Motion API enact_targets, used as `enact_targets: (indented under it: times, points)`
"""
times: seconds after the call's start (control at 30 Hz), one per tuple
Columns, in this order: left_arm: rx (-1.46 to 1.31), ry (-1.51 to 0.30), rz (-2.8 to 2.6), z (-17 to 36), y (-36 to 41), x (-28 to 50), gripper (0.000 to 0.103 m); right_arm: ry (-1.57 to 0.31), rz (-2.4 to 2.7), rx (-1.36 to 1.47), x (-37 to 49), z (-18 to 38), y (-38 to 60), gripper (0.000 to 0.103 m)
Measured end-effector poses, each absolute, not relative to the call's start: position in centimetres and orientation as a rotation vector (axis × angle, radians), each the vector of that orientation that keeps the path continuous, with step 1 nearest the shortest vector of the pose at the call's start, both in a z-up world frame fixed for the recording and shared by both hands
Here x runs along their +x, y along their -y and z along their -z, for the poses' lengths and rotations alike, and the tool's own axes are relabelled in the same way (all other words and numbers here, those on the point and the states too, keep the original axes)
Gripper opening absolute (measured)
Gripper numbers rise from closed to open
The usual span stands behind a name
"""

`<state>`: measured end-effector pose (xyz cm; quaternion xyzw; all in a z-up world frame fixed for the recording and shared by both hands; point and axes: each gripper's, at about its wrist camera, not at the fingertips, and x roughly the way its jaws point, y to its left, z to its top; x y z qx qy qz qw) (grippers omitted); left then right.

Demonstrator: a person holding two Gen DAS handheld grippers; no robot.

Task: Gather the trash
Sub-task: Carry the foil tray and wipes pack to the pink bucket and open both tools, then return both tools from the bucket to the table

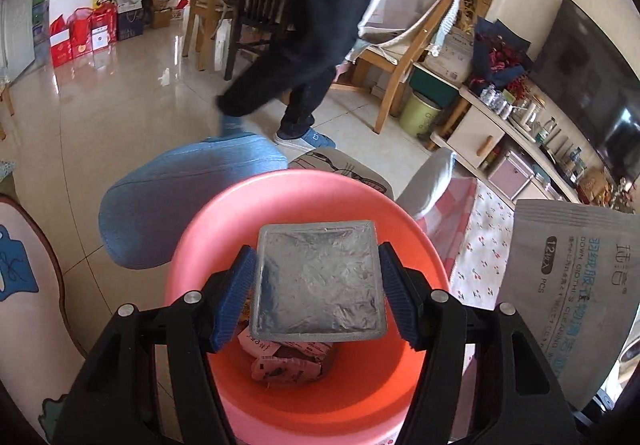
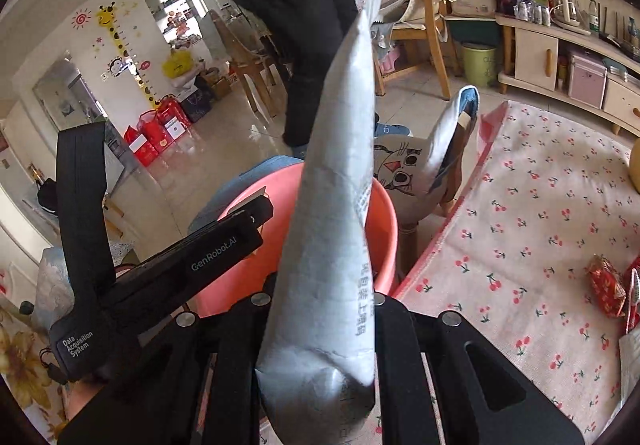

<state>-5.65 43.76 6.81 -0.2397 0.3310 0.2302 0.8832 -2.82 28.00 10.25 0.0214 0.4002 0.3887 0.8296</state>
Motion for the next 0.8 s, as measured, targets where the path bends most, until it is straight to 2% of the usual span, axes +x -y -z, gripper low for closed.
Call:
enact_targets:
  times: [0.27,0.3,0.33,0.37,0.4,0.8]
  points:
    - [-0.585,-0.699,-0.507,-6.1,-46.3,-5.8,0.064,-0.894,-0.814,0.001,-1.7,-8.5,-31.4,0.018]
    - [-0.594,-0.7,-0.51,-6.0,-46.5,-5.8,0.068,-0.905,-0.802,-0.004,-1.3,-8.3,-31.6,0.023]
    - [-0.601,-0.7,-0.517,-5.9,-46.6,-5.8,0.072,-0.908,-0.783,-0.004,-1.2,-8.1,-31.8,0.04]
    - [-0.602,-0.697,-0.524,-5.9,-46.7,-5.9,0.08,-0.902,-0.761,0.005,-1.3,-8.1,-31.7,0.052]
    - [-0.6,-0.693,-0.531,-6.0,-46.7,-5.9,0.082,-0.892,-0.751,0.021,-1.4,-8.0,-31.3,0.065]
    - [-0.583,-0.62,-0.51,-6.4,-46.0,-6.4,0.086,-0.797,-0.582,0.012,-3.3,-8.3,-27.0,0.089]
